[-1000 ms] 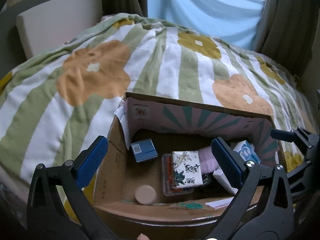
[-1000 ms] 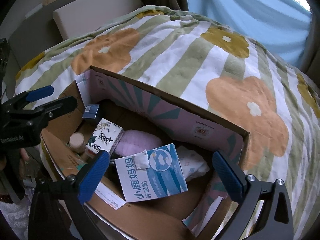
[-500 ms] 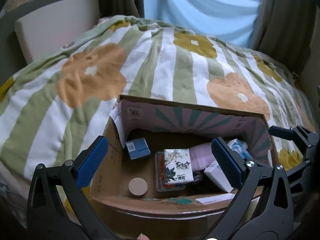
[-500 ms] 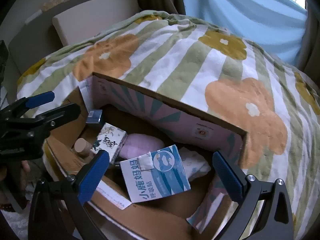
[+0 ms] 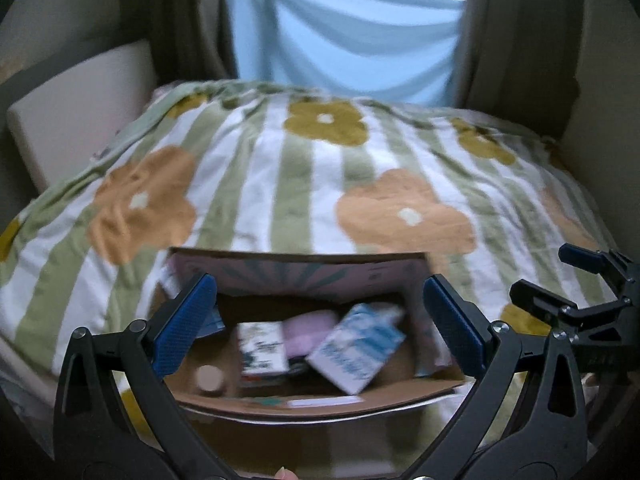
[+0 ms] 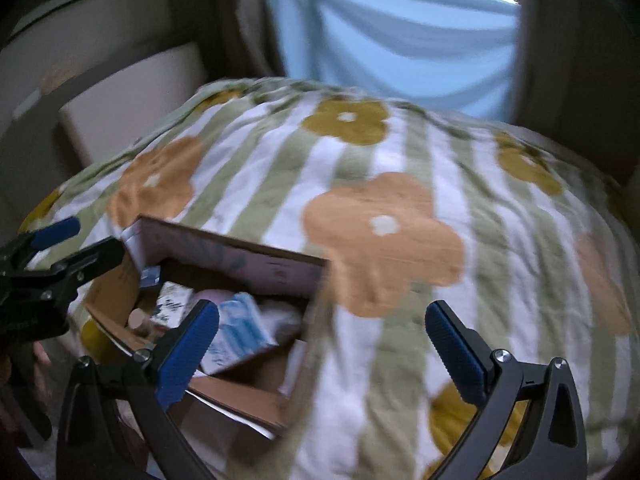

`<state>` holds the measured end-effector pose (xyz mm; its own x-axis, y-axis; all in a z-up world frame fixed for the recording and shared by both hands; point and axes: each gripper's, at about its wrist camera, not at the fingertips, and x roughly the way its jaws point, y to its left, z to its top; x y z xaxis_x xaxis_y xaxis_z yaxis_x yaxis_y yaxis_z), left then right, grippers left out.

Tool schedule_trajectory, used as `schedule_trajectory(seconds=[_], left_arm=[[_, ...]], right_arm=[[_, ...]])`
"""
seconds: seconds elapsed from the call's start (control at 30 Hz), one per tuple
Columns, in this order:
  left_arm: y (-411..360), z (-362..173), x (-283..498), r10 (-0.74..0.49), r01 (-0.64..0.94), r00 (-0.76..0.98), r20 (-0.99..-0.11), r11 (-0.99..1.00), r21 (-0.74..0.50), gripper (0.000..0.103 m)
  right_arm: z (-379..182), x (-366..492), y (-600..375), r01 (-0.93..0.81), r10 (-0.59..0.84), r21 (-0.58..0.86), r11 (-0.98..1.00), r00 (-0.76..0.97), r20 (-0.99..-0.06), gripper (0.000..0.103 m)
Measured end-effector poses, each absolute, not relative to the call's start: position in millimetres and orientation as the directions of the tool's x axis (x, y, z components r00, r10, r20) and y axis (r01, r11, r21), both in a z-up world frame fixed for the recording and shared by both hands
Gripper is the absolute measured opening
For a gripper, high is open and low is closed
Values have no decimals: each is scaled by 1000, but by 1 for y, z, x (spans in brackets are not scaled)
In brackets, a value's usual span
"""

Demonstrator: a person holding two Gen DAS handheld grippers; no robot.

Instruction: Organize objects

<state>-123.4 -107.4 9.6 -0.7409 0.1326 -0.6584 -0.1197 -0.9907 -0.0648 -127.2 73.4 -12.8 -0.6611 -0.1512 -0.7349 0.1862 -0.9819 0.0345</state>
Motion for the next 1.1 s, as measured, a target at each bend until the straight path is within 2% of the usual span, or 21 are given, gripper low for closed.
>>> schedule_trajectory(seconds=[0.3,0.5,1.1], left_arm=[[-42,21,-101,184,-191,-765,-617,-980,-56,103],[-21,24,-79,165,-183,-796,-583,-983,-27,103],[-17,14,-72,171,-176,-789,-590,-983,-51,103]], right_arm=[[14,-81,149,-10,41,-49,-999,-718,-695,103],[26,-48,174,-72,94,-61,-996,-760,-643,103],[10,-34,188,-107,97,-22,-994,-767,-635,103]])
